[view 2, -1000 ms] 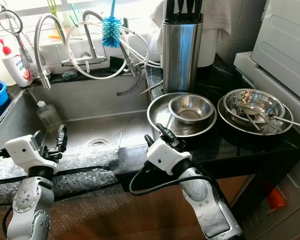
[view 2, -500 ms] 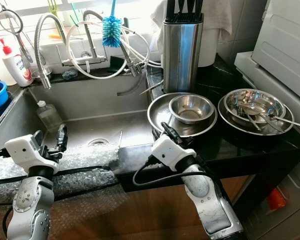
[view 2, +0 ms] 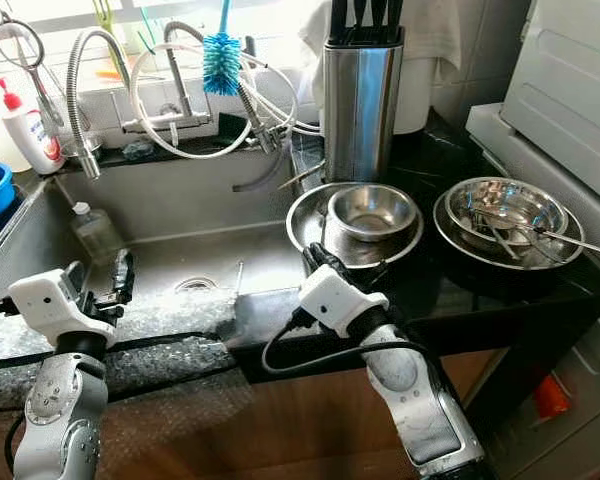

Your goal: Kitchen organization

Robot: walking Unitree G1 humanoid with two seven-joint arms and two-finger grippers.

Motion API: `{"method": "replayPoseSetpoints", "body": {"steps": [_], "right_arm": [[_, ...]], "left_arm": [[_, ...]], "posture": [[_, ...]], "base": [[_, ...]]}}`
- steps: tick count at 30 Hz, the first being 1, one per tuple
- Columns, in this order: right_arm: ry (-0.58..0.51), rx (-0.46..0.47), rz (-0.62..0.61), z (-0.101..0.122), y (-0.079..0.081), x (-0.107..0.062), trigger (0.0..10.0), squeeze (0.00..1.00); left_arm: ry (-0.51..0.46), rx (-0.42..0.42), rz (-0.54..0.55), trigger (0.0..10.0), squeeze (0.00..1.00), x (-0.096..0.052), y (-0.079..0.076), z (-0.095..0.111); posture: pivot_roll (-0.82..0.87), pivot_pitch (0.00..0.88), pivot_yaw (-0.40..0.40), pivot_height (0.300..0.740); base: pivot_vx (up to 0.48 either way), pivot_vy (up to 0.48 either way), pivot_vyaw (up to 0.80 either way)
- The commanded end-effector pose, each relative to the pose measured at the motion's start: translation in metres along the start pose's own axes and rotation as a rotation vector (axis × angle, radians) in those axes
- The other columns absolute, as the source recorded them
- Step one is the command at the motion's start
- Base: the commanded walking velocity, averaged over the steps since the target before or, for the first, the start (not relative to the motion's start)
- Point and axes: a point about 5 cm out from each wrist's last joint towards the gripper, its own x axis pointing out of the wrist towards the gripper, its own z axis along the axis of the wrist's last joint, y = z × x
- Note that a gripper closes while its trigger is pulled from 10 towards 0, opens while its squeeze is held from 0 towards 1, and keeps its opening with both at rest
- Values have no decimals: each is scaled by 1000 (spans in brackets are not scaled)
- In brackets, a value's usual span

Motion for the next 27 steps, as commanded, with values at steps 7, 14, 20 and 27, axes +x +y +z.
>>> {"method": "replayPoseSetpoints", "body": {"steps": [7, 14, 20, 27], "right_arm": [[7, 13, 18, 1, 3, 3, 0, 0], [40, -18, -78, -2, -10, 4, 0, 0], [38, -31, -204, 3, -26, 7, 0, 0], [15, -23, -274, 10, -31, 10, 0, 0]], "left_arm": [[31, -10, 7, 10000, 0, 1, -1, -5], [35, -17, -2, 10000, 0, 1, -4, -6], [35, -19, -6, 10000, 0, 1, -5, -6], [34, -20, -6, 10000, 0, 1, -5, -6]], "posture": [[-90, 0, 99, 740], [-93, 0, 102, 740], [-87, 0, 99, 740], [-88, 0, 99, 740]], "base": [[0, 0, 0], [0, 0, 0], [0, 0, 0], [0, 0, 0]]}}
